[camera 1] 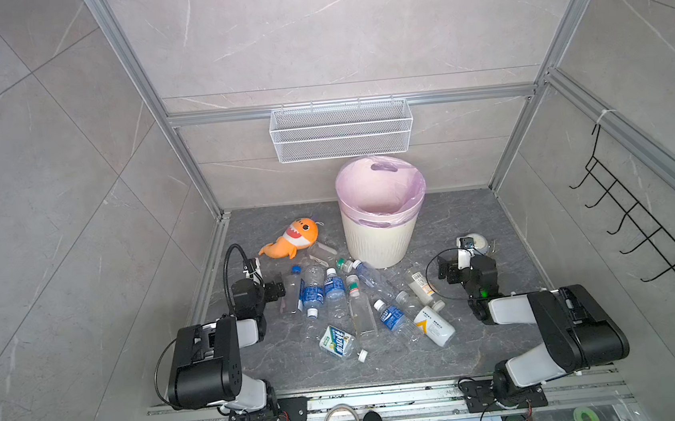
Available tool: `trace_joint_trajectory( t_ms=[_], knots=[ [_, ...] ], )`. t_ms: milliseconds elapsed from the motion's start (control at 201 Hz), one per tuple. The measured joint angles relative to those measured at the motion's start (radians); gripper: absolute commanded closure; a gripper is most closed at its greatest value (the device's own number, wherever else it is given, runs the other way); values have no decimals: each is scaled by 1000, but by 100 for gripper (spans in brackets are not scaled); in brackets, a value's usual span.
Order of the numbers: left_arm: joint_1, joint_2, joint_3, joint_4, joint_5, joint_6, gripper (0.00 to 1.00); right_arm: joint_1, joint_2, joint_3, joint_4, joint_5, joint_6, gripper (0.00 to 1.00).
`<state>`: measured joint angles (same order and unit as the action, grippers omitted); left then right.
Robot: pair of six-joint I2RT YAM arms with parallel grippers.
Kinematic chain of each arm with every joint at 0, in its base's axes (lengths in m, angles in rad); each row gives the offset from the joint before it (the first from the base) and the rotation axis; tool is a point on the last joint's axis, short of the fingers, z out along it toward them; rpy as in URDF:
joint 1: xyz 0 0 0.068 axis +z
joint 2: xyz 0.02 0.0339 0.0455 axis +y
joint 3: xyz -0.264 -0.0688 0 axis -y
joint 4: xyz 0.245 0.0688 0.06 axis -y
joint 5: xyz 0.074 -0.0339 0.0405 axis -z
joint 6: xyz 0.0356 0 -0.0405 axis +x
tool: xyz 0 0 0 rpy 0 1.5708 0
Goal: Throw the plastic bottles in the bin
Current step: 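Raise the right arm from rest toward the bottle pile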
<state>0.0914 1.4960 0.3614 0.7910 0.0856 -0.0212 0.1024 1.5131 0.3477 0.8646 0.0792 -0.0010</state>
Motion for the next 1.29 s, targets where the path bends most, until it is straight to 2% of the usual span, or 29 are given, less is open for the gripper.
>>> trace_joint_trajectory(
  t_ms=[682, 926, 1015, 1155, 1294],
  knots=[
    [0, 0, 0, 0, 0, 0, 0, 0, 0, 0, 0, 0, 0, 1],
    [-5, -8, -21, 20, -45, 0, 0, 10, -9, 0, -9, 12, -1, 1],
    [-21, -59, -53, 16, -80, 0, 0, 31, -62, 2, -66, 48, -1, 0],
    [-89, -230, -82, -54, -180, 0, 0, 59, -196, 60, -217, 153, 15, 1],
    [-198, -439, -81, -154, -311, 0, 0, 64, -304, 208, -481, 277, 155, 0]
  ],
)
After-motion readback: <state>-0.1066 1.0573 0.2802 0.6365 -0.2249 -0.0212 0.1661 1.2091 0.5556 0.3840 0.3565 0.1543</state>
